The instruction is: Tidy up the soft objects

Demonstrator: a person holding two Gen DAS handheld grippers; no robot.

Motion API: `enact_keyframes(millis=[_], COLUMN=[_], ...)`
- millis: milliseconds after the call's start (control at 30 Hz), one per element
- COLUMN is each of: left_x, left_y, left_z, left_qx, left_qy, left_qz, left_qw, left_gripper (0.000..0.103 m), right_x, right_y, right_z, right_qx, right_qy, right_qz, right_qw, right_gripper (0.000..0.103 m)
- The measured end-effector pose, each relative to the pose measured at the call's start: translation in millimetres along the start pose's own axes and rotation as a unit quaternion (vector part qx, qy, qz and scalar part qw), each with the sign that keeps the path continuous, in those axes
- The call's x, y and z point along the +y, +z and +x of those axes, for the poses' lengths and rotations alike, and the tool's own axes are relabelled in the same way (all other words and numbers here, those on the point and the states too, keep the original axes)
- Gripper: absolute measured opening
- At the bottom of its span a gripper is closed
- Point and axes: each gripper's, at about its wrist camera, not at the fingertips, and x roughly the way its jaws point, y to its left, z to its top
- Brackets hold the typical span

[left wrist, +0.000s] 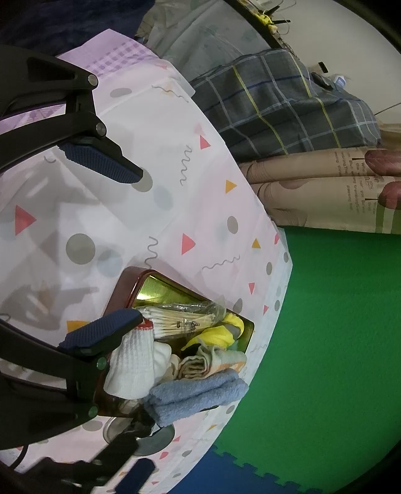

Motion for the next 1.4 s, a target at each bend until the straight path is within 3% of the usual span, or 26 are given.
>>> enact_keyframes(millis=[400,1400], left_x=[-8.9,-15.3], left_y=[-2.5,-4.6], left_z=[1.2,1.3], left_qx=[0.002,0.003], left_qy=[0.0,-0.005], left_qz=[0.014,0.026], left_qw=[0.9999,0.9996], left_gripper=[0.081,0.081], right_x=[2.9,4.0], right_y=[-20.1,-26.3], right_z=[-9.8,-5.9], right_qx=[0.006,0.018], right_qy=[0.004,0.015], right_qz=[0.001,0.015], right_qw=[1.0,1.0], right_gripper=[0.056,0.055])
